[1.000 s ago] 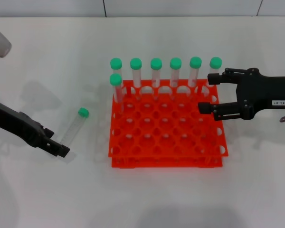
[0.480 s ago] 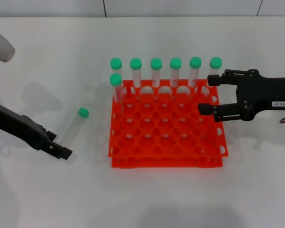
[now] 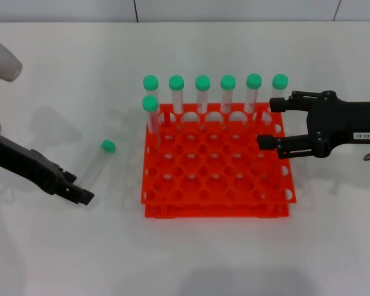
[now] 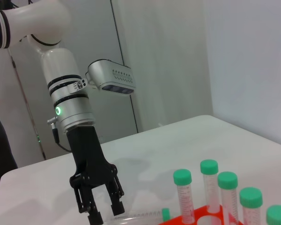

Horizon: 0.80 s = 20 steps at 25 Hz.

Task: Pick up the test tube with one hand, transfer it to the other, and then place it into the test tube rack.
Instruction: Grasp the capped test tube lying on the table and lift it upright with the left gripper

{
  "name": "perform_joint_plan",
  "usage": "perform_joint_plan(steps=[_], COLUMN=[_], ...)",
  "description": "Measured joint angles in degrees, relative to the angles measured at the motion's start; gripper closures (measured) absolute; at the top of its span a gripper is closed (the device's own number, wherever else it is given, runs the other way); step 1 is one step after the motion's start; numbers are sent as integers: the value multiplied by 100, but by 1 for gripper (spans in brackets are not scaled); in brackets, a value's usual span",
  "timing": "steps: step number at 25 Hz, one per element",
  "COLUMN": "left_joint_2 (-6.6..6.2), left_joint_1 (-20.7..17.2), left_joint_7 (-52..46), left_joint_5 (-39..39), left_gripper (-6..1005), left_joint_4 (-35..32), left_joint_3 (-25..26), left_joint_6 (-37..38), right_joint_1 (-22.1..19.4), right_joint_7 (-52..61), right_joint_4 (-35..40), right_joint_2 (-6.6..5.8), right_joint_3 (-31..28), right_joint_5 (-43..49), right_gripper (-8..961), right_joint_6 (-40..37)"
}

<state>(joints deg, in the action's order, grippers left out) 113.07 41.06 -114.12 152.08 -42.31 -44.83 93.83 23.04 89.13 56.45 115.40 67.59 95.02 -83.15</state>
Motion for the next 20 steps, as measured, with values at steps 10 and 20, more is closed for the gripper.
perform_joint_plan(steps=[10, 20], left_joint_2=[12, -9], left_joint_1=[19, 108], left_joint_7=[-15, -136], left_joint_5=[88, 159], left_gripper=[364, 370], left_joint_4=[94, 90], left_joint_3=[-26, -27], left_joint_6=[-91, -120], right_joint_1=[-44, -57], right_joint_7=[0, -9], right_joint_4=[-3, -3], right_joint_2=[9, 16], right_joint_3=[0, 0], right_joint_5=[0, 0], right_gripper=[96, 96], right_joint_6=[1, 1])
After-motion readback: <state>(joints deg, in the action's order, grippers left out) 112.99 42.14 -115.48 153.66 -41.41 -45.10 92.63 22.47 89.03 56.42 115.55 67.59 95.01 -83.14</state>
